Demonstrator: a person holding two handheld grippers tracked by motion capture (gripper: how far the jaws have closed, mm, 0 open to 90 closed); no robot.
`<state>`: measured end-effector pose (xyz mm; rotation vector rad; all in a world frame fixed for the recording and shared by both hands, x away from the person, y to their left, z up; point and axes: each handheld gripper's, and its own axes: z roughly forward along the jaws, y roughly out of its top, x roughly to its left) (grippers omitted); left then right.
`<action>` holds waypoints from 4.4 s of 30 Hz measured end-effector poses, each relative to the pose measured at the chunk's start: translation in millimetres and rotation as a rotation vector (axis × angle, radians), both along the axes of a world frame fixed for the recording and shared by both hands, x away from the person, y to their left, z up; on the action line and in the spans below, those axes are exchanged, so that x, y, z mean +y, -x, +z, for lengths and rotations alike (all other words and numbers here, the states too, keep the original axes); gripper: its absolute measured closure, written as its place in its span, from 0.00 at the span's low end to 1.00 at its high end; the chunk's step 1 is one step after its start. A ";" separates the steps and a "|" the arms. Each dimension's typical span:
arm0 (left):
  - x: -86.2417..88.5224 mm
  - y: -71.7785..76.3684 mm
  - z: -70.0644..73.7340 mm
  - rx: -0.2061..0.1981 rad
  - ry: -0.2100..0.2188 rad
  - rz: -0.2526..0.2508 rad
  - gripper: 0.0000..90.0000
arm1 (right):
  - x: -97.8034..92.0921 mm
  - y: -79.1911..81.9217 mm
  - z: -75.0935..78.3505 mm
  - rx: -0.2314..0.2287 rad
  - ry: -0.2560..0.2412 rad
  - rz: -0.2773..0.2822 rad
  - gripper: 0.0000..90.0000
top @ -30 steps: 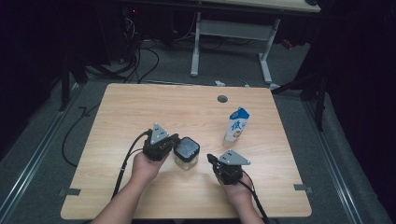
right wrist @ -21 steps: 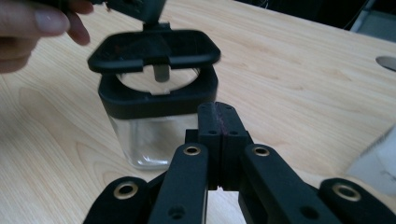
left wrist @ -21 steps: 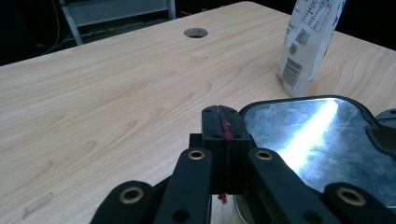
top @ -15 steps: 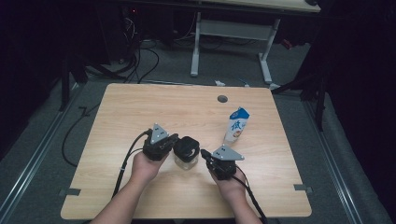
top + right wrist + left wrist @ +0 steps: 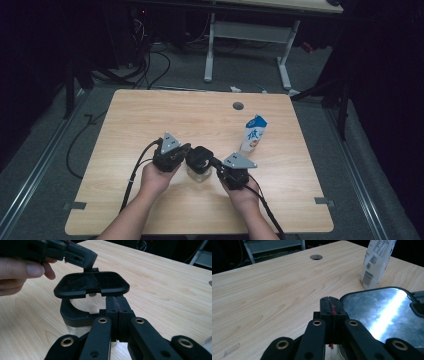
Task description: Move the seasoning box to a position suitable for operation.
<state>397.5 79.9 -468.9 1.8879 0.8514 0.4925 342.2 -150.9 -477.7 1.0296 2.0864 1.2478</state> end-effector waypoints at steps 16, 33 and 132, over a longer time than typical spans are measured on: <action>30.2 51.4 -18.5 0.020 0.069 -0.010 1.00 | 5.3 0.8 7.3 -0.018 -0.010 0.006 1.00; -7.9 65.1 -12.3 0.026 0.079 -0.091 1.00 | 3.9 2.9 12.5 -0.026 -0.024 0.005 1.00; 18.0 37.7 4.4 -0.023 0.117 0.072 1.00 | 12.0 2.7 -6.1 0.003 -0.033 0.059 1.00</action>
